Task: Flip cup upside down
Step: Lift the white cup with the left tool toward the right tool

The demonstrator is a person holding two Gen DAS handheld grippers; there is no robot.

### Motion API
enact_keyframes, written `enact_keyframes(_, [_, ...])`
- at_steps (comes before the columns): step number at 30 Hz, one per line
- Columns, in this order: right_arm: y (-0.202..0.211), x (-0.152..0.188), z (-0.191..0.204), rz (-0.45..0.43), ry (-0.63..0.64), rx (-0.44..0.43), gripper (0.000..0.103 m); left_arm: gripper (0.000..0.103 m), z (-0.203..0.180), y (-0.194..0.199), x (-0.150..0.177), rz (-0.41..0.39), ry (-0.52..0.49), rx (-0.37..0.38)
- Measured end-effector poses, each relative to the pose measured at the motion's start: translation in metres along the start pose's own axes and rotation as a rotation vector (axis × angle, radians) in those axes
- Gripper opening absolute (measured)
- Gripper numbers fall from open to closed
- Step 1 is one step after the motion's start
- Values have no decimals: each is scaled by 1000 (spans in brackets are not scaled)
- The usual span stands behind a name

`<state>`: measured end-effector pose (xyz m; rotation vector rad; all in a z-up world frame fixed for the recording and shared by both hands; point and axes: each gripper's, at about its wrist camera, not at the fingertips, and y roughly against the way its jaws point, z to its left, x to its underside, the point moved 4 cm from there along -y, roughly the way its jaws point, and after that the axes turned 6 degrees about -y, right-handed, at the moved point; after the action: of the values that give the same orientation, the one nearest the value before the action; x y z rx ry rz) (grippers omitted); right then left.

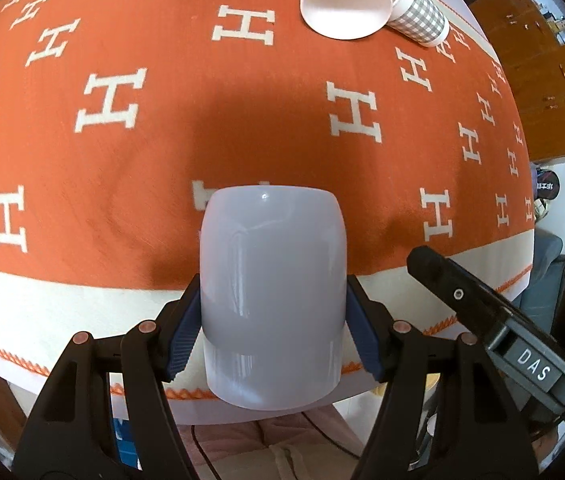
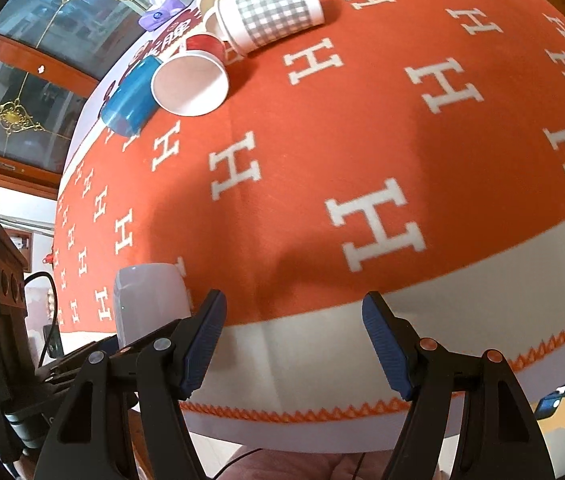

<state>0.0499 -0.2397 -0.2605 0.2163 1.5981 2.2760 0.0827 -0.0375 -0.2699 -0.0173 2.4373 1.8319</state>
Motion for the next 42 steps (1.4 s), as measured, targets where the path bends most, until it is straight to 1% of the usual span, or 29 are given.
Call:
enact_keyframes(7, [0, 8, -8, 4, 4, 6, 72, 65, -10, -11, 5, -23, -16, -25])
enact_keyframes(11, [4, 9, -12, 1, 11, 6, 72, 76, -14, -12, 3, -26, -26, -48])
enact_keyframes(15, [5, 9, -16, 0, 7, 1, 72, 81, -16, -11, 1, -40, -39, -70])
enact_keyframes(22, [6, 11, -12, 5, 13, -13, 72, 82, -16, 2, -2, -47, -69, -84])
enact_keyframes(27, [13, 11, -10, 3, 21, -26, 72, 82, -19, 21, 2, -63, -103, -98])
enact_keyframes(33, [25, 14, 1, 3, 55, -54, 72, 82, -19, 48, 9, -95, -126, -105])
enact_keyframes(38, [36, 19, 12, 2, 82, -72, 72, 82, -13, 70, 17, -136, -129, -120])
enact_keyframes(42, [44, 24, 22, 11, 114, -95, 72, 82, -2, 80, 21, -157, -111, -139])
